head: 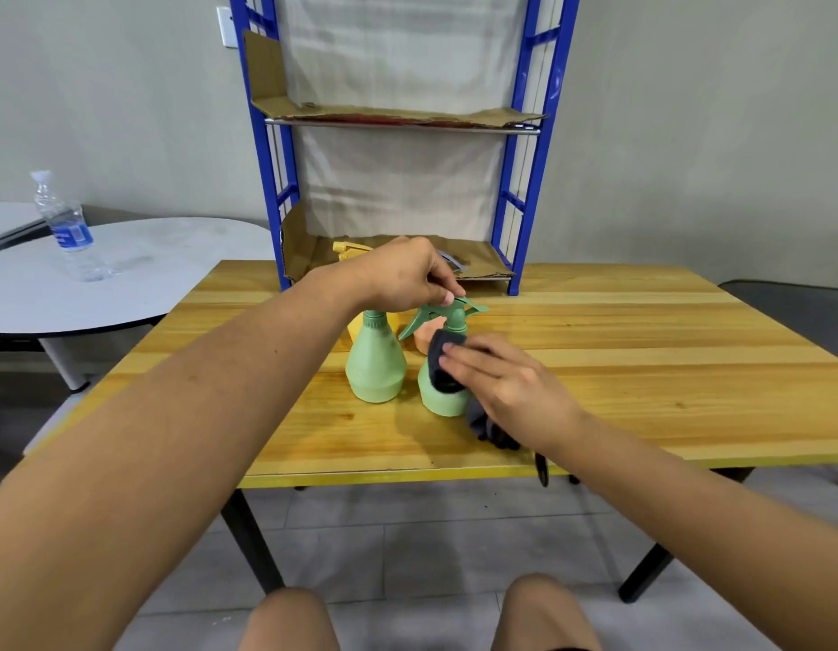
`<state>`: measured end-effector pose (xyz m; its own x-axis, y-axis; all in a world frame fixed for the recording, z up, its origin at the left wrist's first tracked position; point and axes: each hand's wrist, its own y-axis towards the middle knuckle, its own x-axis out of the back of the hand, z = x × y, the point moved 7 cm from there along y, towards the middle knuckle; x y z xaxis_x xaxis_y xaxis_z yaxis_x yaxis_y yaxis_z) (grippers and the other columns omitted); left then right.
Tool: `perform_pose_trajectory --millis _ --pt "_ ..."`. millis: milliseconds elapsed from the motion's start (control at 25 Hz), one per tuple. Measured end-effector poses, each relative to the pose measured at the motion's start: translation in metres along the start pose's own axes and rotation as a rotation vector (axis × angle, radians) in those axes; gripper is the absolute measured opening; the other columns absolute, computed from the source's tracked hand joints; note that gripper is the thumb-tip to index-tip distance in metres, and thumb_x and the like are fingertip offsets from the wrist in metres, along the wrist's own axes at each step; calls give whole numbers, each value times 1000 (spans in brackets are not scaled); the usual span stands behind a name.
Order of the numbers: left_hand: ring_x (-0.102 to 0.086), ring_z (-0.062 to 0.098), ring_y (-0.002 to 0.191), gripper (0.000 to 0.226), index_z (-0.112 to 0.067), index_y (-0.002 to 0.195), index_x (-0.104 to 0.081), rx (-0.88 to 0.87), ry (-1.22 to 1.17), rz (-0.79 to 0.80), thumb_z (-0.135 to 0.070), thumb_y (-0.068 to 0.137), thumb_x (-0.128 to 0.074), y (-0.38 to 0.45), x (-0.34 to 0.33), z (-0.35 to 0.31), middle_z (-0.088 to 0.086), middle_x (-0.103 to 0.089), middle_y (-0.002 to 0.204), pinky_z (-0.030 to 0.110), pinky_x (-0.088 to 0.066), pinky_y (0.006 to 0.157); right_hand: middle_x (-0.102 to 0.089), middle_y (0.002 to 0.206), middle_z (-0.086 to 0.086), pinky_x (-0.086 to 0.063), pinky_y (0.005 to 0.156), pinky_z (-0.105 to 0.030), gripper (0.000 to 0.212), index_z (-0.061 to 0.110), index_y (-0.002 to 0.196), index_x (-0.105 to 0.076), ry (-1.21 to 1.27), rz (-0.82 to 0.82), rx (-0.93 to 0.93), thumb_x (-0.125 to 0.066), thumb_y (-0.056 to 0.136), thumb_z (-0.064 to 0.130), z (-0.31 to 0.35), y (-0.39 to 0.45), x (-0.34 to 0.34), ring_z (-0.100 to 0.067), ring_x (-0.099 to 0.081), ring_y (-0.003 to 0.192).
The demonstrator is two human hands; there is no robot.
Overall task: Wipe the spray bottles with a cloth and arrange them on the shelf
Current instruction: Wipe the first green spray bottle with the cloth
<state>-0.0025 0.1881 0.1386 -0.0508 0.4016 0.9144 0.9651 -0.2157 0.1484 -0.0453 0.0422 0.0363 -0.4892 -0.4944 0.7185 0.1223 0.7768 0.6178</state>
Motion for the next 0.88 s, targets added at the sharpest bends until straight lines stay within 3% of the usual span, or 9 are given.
perform_pose_trajectory --millis 80,160,400,560,640,800,880 --pt "-62 -2 93 22 -25 114 -76 2 -13 1 -23 93 -70 -1 0 -1 -11 -75 108 10 -44 77 -69 120 -6 -55 93 -37 33 8 119 -70 -72 92 164 -51 92 3 37 -10 -22 -27 -63 111" --pt "-63 2 97 23 -25 115 -76 -1 -10 2 -23 94 -69 -1 -1 -2 -11 -75 109 18 -49 84 -72 106 -2 -56 85 -34 39 11 107 -75 -92 195 280 -39 92 7 64 -18 -31 -24 -66 100" --pt "-64 4 102 22 -25 114 -76 -21 25 -7 -25 94 -69 -3 1 -3 -10 -75 110 22 -50 91 -70 119 -10 -56 90 -40 41 4 116 -71 -116 51 102 -40 90 5 23 27 4 -31 -64 109" --pt "-63 4 104 22 -25 114 -76 -15 -6 -2 -24 94 -69 -2 0 -1 -11 -74 113 26 -51 95 -71 113 -3 -55 88 -35 42 10 114 -72 -110 243 309 -37 89 7 57 -15 -24 -25 -63 105" --pt "-64 4 103 21 -26 114 -76 -19 -9 -7 -25 94 -69 -2 -1 0 -11 -74 113 27 -51 96 -69 122 -4 -54 94 -37 40 9 121 -70 -96 179 252 -41 93 8 34 -8 -8 -26 -62 112" --pt "-65 5 104 21 -25 113 -77 -30 -18 2 -25 94 -68 -1 1 0 -10 -75 112 30 -51 98 -59 139 -9 -51 99 -42 37 3 133 -61 -51 -45 -37 -56 96 4 -23 13 29 -30 -56 123" --pt "-65 5 104 21 -26 114 -77 -20 -42 21 -25 95 -66 1 0 2 -10 -75 112 33 -53 99 -59 139 -9 -52 98 -43 43 4 134 -60 -47 -3 -26 -65 91 3 -18 3 16 -30 -55 124"
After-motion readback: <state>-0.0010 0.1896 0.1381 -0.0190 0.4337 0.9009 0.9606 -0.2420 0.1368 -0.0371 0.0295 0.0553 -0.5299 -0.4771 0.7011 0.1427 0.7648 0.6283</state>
